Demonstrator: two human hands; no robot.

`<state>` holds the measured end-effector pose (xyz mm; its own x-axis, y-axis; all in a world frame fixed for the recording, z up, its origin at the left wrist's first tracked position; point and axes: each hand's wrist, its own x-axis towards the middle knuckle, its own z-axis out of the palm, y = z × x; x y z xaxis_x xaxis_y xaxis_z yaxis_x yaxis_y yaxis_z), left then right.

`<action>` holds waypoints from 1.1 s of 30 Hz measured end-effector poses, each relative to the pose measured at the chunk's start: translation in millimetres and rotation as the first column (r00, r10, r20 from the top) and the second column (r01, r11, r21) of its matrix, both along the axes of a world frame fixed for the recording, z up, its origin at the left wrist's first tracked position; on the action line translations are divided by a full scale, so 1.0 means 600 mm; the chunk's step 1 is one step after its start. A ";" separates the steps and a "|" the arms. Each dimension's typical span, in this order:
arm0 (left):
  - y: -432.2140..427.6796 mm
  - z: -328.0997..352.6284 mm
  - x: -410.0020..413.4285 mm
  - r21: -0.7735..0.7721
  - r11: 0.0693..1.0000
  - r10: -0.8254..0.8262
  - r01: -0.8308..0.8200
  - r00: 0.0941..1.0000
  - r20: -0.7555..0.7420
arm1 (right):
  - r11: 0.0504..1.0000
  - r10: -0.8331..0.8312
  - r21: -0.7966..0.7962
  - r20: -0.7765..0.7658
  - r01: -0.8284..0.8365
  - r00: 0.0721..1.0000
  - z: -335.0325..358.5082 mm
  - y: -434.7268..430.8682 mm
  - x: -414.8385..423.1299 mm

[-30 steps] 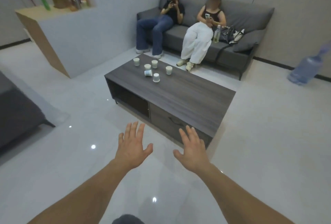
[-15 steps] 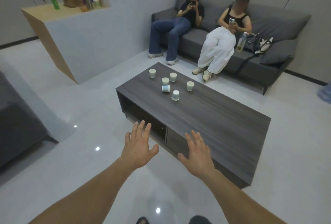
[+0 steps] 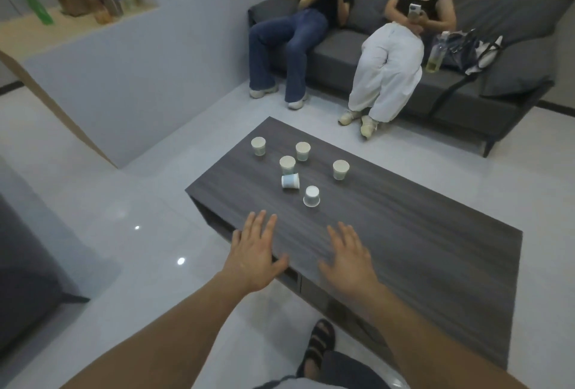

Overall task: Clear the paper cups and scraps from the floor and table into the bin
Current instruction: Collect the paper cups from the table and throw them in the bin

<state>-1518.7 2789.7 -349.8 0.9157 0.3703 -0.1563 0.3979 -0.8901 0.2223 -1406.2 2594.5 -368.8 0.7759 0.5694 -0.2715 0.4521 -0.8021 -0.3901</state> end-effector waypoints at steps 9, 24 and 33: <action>0.114 -0.038 0.183 -0.073 0.997 0.000 -0.006 0.997 -0.083 | 0.996 0.027 -0.090 -0.025 -0.029 0.999 -0.033 0.128 0.176; 0.369 -0.285 0.439 -0.302 0.906 -0.366 0.296 0.906 -0.212 | 0.927 -0.260 -0.317 -0.162 0.199 0.952 -0.288 0.381 0.411; 0.382 -0.401 0.479 -0.429 0.839 -0.420 0.335 0.900 -0.118 | 0.907 -0.418 -0.148 -0.199 0.395 0.886 -0.422 0.390 0.422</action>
<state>-1231.3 3019.0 -590.5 0.9045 -0.1284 -0.4066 0.1214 -0.8366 0.5342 -1152.7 2828.7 -621.9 0.8466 0.1778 -0.5017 -0.0103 -0.9369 -0.3495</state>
